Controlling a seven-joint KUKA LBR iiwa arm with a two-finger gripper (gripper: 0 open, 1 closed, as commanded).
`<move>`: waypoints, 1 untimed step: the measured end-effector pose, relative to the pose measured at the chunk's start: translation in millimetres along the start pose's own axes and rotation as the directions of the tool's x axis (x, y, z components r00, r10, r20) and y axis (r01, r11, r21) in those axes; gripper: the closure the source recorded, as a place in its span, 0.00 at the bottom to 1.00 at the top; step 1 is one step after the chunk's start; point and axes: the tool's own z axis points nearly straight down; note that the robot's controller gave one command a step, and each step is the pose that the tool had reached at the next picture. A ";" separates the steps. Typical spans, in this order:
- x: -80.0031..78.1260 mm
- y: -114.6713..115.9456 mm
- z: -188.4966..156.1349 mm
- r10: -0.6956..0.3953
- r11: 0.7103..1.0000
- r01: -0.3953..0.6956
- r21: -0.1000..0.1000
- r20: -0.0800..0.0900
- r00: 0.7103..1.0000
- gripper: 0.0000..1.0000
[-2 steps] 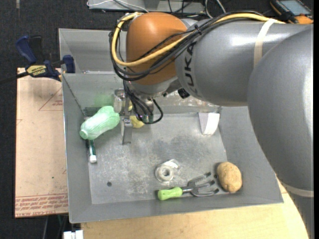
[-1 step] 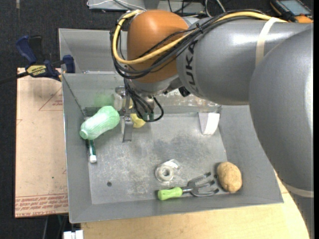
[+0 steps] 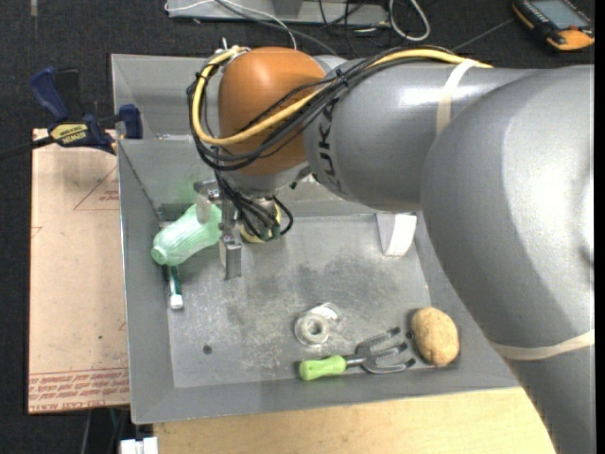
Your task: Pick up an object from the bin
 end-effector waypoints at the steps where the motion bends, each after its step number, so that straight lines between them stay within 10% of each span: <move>1: -11.7 8.3 -9.3 -0.124 0.992 0.124 0.000 0.004 0.992 0.00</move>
Offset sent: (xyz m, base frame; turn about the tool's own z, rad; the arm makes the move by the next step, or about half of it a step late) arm 0.0215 0.0175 -0.0182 -0.2419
